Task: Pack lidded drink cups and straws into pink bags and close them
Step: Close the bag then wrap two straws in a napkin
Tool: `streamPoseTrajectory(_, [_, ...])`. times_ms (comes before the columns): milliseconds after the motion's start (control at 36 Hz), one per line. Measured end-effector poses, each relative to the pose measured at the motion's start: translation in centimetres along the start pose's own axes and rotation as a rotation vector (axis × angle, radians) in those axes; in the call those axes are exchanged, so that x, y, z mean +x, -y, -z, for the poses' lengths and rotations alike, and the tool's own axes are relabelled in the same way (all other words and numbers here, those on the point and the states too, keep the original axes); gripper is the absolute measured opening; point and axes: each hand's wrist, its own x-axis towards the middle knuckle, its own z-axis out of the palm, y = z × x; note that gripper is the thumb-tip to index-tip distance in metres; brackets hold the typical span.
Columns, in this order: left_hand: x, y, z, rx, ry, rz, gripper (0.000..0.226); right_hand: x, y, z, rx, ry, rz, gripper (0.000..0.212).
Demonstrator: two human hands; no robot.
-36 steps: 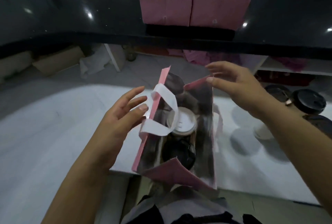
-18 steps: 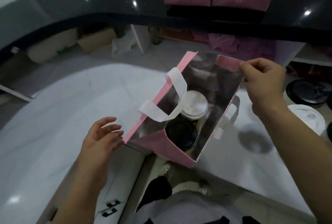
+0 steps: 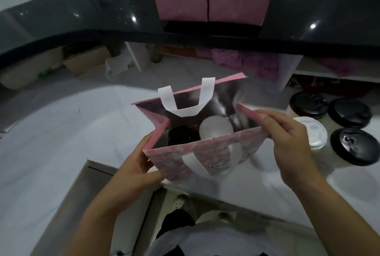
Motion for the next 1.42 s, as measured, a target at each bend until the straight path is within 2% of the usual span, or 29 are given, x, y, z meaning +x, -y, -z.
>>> streamPoseTrajectory(28, [0.5, -0.2, 0.1, 0.011, 0.003, -0.008, 0.091, -0.4, -0.2, 0.2, 0.024, 0.040, -0.023, 0.028])
streamPoseTrajectory(111, [1.9, -0.6, 0.4, 0.089, -0.046, -0.035, 0.087, -1.5, -0.6, 0.4, 0.083, 0.212, -0.030, 0.017])
streamPoseTrajectory(167, [2.8, -0.8, 0.6, 0.126, -0.106, -0.068, 0.075, -1.8, -1.0, 0.3, 0.097, 0.278, -0.043, 0.029])
streamPoseTrajectory(222, [3.6, -1.0, 0.8, 0.110, -0.157, -0.102, 0.063, -2.0, -1.3, 0.2, 0.085, 0.289, -0.066, 0.046])
streamPoseTrajectory(250, [4.0, -1.1, 1.0, 0.100, -0.169, -0.116, 0.057, -2.0, -1.4, 0.0, 0.083, 0.289, -0.075, 0.048])
streamPoseTrajectory(417, [5.7, -1.9, 2.7, 0.039, -0.170, -0.144, 0.037, -2.0, -1.9, -1.4, 0.068, 0.207, -0.186, 0.038])
streamPoseTrajectory(528, [7.0, -1.5, 5.0, 0.056, -0.020, -0.094, 0.044, -1.4, -2.1, -2.2, 0.013, 0.193, -0.209, 0.050])
streamPoseTrajectory(639, [8.5, -0.1, 7.2, 0.211, 0.206, -0.007, 0.073, -0.9, -2.2, -2.4, 0.029, 0.273, -0.211, 0.072])
streamPoseTrajectory(694, [9.0, 0.8, 7.8, 0.259, 0.274, 0.002, 0.084, -0.9, -2.5, -2.5, 0.029, 0.268, -0.229, 0.075])
streamPoseTrajectory(806, [9.8, 2.2, 8.0, 0.210, 0.351, 0.041, 0.089, -1.3, -2.8, -2.8, 0.033, 0.252, -0.223, 0.074])
streamPoseTrajectory(917, [10.7, 2.7, 8.0, 0.146, 0.345, 0.034, 0.085, -1.5, -3.2, -3.0, 0.065, 0.225, -0.206, 0.074])
streamPoseTrajectory(1111, [12.1, 1.4, 8.7, 0.115, 0.282, -0.066, 0.065, -1.1, -3.0, -3.3, 0.084, 0.156, -0.166, 0.068])
streamPoseTrajectory(1250, [12.9, -0.3, 8.7, 0.103, 0.174, -0.140, 0.058, 0.3, -2.2, -2.5, 0.032, 0.140, -0.155, 0.080])
streamPoseTrajectory(1361, [13.4, -1.5, 8.4, 0.124, 0.155, -0.160, 0.052, 1.2, -1.4, -2.7, 0.011, 0.192, -0.112, 0.070])
streamPoseTrajectory(1417, [13.5, -1.9, 8.2, 0.139, 0.163, -0.182, 0.041, 1.4, -1.2, -3.1, 0.025, 0.194, -0.105, 0.066])
